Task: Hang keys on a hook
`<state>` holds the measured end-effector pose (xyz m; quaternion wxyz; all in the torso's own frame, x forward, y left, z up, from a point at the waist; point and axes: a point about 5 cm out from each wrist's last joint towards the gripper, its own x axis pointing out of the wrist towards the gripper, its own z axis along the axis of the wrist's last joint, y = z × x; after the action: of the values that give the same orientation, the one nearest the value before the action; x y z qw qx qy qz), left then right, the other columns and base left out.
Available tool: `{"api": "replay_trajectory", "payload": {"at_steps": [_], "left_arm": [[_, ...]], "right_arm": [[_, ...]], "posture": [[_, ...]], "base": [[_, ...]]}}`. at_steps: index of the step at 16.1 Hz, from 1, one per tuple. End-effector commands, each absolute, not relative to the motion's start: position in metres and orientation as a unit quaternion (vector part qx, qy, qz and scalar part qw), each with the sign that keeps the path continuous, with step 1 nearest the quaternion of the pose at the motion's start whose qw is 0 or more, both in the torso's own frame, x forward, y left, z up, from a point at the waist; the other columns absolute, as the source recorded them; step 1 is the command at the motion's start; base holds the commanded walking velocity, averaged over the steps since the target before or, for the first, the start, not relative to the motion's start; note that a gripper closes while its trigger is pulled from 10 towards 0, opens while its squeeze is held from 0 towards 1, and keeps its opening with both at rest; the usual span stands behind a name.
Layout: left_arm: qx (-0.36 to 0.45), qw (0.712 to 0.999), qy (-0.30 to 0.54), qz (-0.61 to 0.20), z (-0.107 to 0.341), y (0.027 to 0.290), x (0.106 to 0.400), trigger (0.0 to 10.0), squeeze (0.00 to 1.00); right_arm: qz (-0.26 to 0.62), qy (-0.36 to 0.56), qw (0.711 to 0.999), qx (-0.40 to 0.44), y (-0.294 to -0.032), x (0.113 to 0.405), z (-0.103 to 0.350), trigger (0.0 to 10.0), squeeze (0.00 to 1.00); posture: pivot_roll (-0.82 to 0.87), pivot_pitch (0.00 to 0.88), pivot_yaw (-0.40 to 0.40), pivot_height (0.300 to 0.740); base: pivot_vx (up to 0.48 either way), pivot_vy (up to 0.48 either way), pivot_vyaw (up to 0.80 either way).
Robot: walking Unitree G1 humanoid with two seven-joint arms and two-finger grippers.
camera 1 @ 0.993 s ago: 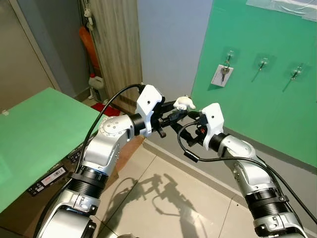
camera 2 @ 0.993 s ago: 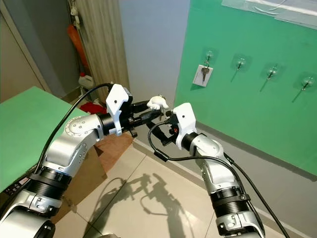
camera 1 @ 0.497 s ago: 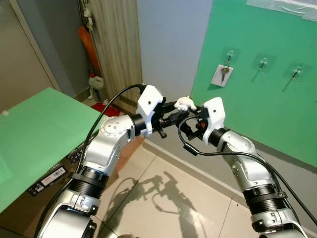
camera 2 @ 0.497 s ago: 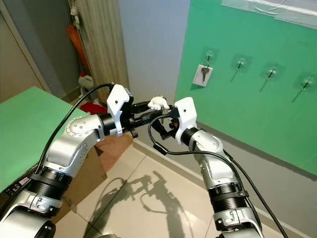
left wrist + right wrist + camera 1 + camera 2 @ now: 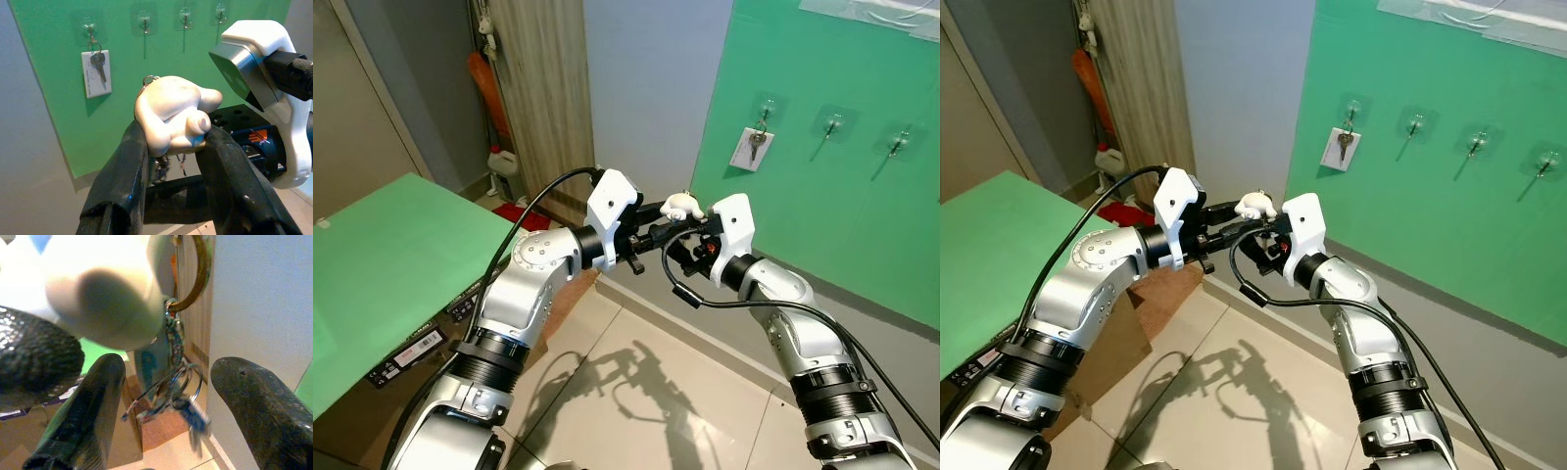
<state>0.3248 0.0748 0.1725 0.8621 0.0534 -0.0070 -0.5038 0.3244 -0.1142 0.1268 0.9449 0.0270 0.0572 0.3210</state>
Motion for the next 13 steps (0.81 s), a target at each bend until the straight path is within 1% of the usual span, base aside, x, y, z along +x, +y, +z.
{"api": "replay_trajectory", "payload": {"at_steps": [1,4,6,9,13], "left_arm": [[0.062,0.861,-0.006,-0.505,0.174,0.074,0.326,0.0,0.00],[0.061,0.862,-0.008,-0.504,0.175,0.075,0.326,0.0,0.00],[0.059,0.867,-0.011,-0.495,0.177,0.078,0.329,0.0,0.00],[0.056,0.870,-0.012,-0.490,0.178,0.080,0.330,0.0,0.00],[0.056,0.870,-0.013,-0.490,0.178,0.080,0.330,0.0,0.00]], "right_arm": [[0.324,0.052,0.944,0.036,-0.114,0.322,0.130,0.0,0.00],[0.322,0.051,0.945,0.039,-0.115,0.322,0.130,0.0,0.00],[0.297,0.044,0.952,0.056,-0.124,0.325,0.133,0.0,0.00],[0.284,0.035,0.956,0.066,-0.129,0.326,0.136,0.0,0.00],[0.284,0.034,0.956,0.069,-0.130,0.323,0.135,0.0,0.00]], "posture": [[-0.01,0.000,0.030,0.740],[-0.01,0.000,0.030,0.740],[-0.01,0.000,0.025,0.740],[-0.01,0.000,0.026,0.740],[-0.01,0.000,0.027,0.740]], "base": [[0.000,0.000,0.00],[0.000,0.000,0.00],[0.000,0.000,0.00],[0.000,0.000,0.00],[0.000,0.000,0.00]]}}
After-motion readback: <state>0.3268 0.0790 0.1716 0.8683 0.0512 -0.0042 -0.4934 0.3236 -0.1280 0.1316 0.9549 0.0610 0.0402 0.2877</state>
